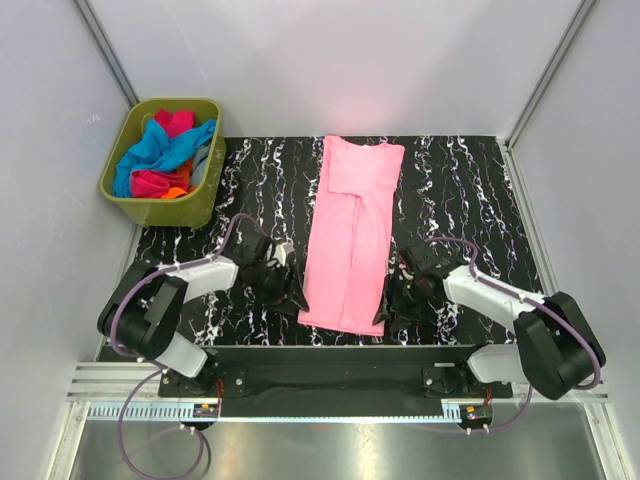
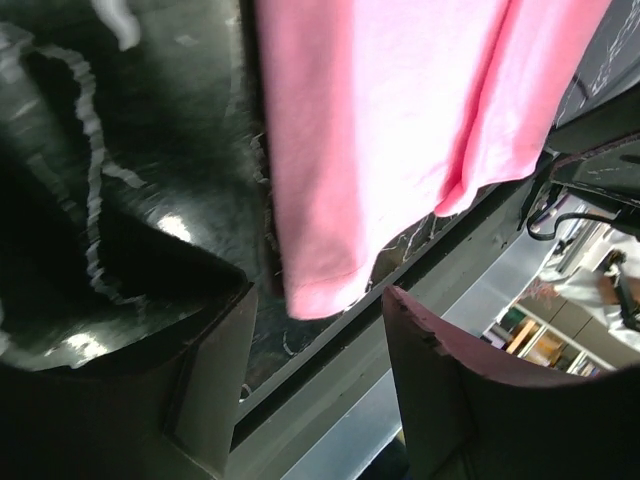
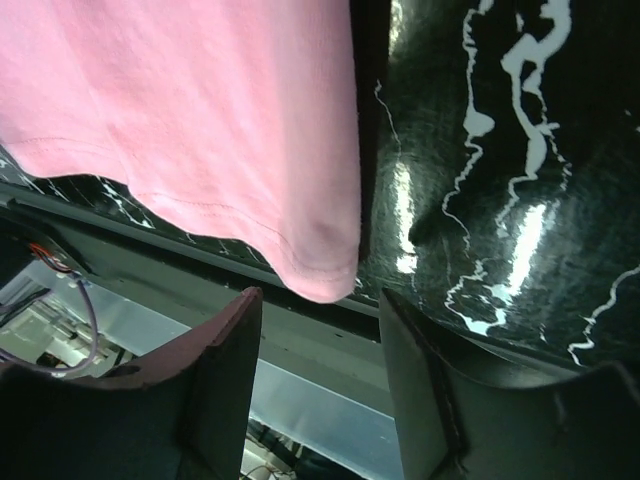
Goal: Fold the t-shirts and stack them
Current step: Fold the tshirt
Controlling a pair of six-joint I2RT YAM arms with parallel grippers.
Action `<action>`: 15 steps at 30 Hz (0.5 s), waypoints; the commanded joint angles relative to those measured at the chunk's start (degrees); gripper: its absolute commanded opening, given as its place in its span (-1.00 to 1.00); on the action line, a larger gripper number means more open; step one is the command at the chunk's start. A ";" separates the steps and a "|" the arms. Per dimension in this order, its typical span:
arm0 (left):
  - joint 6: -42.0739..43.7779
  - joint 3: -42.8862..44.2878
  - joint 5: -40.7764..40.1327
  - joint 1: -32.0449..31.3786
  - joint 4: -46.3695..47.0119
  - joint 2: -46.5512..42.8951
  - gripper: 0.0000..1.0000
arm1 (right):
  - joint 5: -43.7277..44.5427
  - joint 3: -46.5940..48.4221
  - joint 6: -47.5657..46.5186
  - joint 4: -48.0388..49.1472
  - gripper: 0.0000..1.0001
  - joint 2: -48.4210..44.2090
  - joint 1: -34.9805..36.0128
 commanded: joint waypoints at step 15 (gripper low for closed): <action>2.82 5.50 -9.59 -2.43 -4.15 7.23 0.17 | -0.15 -0.24 3.58 8.20 0.19 8.58 -0.07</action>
